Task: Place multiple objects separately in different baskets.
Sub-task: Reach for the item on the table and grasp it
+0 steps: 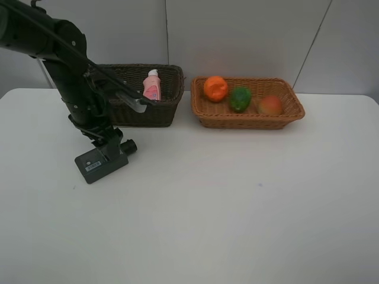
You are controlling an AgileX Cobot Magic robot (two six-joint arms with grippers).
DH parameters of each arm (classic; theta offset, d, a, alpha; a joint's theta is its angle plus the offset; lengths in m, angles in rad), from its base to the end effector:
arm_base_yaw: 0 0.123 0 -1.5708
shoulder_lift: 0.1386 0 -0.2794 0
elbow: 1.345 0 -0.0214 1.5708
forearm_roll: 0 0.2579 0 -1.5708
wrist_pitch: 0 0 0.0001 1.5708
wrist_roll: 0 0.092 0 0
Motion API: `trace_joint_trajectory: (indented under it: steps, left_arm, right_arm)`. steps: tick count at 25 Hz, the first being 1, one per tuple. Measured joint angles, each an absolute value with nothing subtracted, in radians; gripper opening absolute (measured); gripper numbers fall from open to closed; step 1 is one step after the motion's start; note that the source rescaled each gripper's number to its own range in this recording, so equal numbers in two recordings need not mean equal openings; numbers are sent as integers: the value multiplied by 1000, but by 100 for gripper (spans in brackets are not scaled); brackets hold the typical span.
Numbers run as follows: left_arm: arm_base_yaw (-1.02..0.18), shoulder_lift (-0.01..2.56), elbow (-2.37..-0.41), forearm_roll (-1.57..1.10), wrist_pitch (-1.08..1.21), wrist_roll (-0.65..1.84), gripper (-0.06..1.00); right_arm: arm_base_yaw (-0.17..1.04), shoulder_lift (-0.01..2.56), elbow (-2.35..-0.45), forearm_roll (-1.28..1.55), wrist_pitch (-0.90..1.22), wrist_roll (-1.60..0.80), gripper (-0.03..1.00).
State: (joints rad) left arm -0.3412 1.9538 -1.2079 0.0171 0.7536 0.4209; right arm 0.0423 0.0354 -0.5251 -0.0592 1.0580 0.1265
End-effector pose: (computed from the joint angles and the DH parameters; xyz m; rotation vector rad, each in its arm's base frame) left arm 0.3497 -0.1230 0.1335 1.1256 2.7632 0.0283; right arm 0.0109 -0.0043 0.2874 0.0886 2.0487 0.0340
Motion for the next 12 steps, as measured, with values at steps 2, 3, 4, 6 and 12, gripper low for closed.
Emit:
trace_joint_trajectory:
  steps: [2, 3, 4, 6, 12]
  left_arm:
    - [-341, 1972, -1205, 24, 745, 422, 100]
    - [-341, 1981, -1203, 24, 741, 422, 100]
    - [-341, 1991, -1201, 30, 738, 422, 100]
    - [-341, 2005, -1196, 44, 723, 422, 100]
    - [-341, 2008, -1162, 51, 649, 422, 100]
  right_arm:
    - [42, 35, -525, -59, 1058, 127, 70]
    - [42, 35, -525, -59, 1058, 127, 70]
    - [42, 35, -525, -59, 1058, 127, 70]
    - [42, 35, -525, -59, 1058, 127, 70]
    - [42, 35, -525, -59, 1058, 127, 70]
